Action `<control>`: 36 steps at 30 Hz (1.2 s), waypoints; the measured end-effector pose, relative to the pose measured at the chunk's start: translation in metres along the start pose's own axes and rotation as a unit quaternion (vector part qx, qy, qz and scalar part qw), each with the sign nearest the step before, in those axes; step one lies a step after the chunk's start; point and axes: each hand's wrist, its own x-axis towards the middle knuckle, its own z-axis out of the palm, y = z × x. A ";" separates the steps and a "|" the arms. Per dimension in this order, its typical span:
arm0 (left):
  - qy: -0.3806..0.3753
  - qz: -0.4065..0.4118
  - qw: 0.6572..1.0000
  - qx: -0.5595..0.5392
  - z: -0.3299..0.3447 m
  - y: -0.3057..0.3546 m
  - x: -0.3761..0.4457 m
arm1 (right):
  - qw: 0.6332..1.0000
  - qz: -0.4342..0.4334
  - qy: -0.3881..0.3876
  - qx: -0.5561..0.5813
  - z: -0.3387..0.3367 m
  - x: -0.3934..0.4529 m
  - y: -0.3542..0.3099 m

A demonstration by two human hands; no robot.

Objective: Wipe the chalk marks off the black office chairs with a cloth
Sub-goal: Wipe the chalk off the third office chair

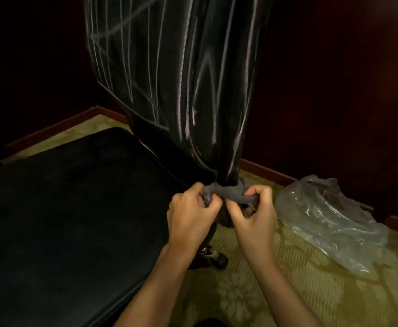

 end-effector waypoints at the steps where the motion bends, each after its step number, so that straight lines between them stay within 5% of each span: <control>1: -0.010 -0.004 1.000 0.025 0.000 0.000 0.001 | 1.000 -0.001 -0.003 0.003 0.000 0.001 0.002; 5: -0.028 0.029 0.999 0.027 -0.001 -0.006 -0.003 | 0.997 -0.043 -0.013 -0.059 -0.004 -0.014 0.009; 10: 0.074 0.104 0.989 -0.076 -0.006 0.009 -0.002 | 0.995 -0.087 0.029 -0.035 -0.014 0.002 -0.012; 14: 0.024 0.027 0.999 -0.002 0.000 0.007 0.001 | 0.998 -0.038 -0.013 0.050 -0.006 0.015 -0.009; 20: -0.060 -0.015 0.977 0.205 0.004 0.012 -0.003 | 0.996 -0.052 -0.031 -0.063 -0.006 -0.011 0.023; 25: -0.035 -0.034 0.981 0.188 -0.001 0.009 -0.011 | 0.988 -0.086 -0.047 -0.116 -0.018 -0.007 0.014; 31: 0.056 -0.009 0.998 0.030 -0.006 0.008 -0.021 | 0.985 -0.145 0.021 -0.093 -0.011 0.010 -0.029; 36: -0.031 -0.028 0.979 0.201 -0.003 0.013 -0.020 | 0.992 -0.083 -0.012 -0.098 -0.002 -0.014 0.007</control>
